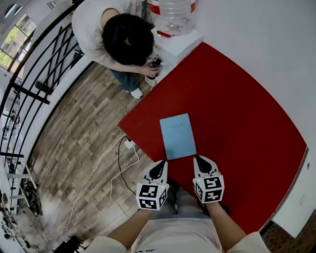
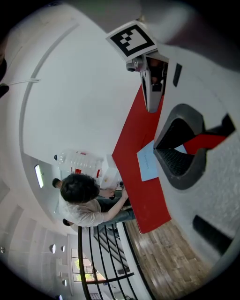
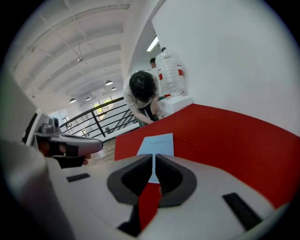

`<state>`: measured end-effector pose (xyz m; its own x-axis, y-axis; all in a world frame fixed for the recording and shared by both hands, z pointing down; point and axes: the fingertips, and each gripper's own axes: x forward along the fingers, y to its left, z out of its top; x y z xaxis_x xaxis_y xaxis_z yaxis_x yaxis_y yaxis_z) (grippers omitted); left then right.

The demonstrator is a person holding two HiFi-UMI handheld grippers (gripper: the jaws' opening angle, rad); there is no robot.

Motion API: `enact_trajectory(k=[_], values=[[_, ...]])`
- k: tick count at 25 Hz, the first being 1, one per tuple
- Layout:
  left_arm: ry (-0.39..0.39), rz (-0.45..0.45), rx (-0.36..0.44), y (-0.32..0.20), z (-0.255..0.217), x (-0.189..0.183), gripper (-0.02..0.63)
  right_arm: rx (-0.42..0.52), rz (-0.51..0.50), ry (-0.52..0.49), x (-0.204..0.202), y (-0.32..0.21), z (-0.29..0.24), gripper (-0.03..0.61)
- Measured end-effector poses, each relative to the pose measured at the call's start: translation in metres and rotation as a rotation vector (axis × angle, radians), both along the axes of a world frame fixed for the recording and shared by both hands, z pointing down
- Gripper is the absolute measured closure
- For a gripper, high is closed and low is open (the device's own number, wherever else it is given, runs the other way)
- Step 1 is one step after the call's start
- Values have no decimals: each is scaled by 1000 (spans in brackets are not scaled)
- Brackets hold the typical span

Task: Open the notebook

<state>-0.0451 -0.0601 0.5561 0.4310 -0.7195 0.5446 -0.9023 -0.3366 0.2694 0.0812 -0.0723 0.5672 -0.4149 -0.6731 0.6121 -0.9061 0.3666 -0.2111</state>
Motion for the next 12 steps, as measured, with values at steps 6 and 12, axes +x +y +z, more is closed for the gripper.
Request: enact_trajectory(k=[6, 12], values=[[6, 6, -38, -4, 24, 5, 607, -56, 24, 1, 4, -20, 33, 568], [3, 9, -74, -6, 41, 5, 607, -150, 36, 18, 8, -37, 75, 491]])
